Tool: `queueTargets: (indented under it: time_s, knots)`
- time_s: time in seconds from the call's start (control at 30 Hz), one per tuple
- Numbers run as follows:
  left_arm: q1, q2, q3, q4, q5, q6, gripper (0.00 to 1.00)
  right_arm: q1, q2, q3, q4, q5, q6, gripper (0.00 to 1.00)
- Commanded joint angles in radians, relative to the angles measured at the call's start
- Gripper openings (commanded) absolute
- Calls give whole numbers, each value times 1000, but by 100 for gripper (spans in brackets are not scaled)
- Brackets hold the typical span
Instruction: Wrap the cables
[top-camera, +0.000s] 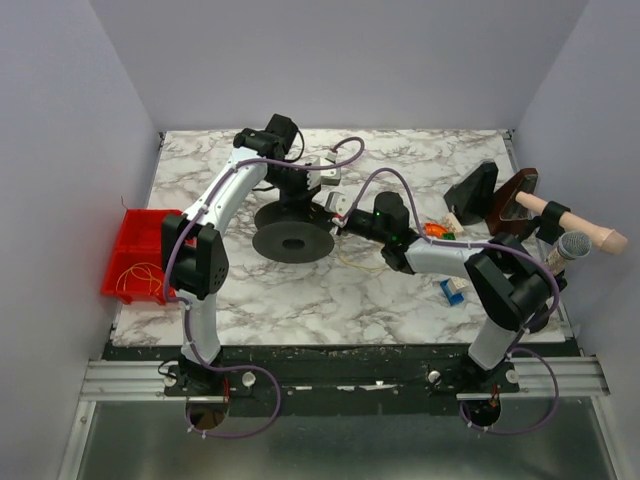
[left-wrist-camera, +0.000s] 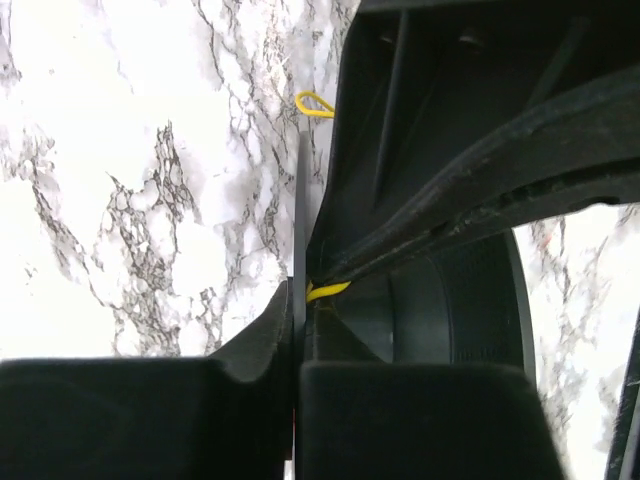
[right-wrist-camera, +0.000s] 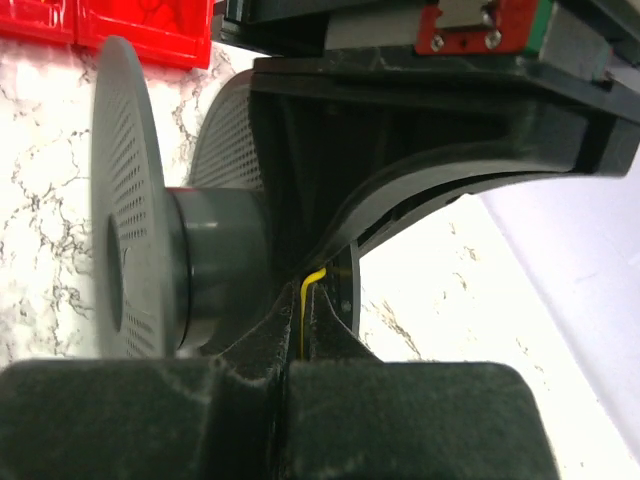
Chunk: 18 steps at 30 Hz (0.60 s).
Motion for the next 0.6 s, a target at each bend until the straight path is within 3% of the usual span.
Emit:
queueTargets:
  time_s: [0.0, 0.2, 0.27, 0.4, 0.57]
  knots:
    - [-5, -27, -7, -16, 52, -6, 0, 6, 22, 26, 42, -23, 5, 1]
    - [-5, -30, -15, -16, 34, -19, 0, 5, 18, 23, 43, 14, 8, 1]
    - [-5, -41, -25, 17, 3, -49, 0, 5, 4, 18, 43, 57, 20, 11]
    - [-2, -79, -33, 125, -72, -147, 0, -11, -53, -8, 39, 152, 54, 44]
    - [0, -134, -25, 126, -66, -172, 0, -81, -166, -60, -3, 109, 147, 59]
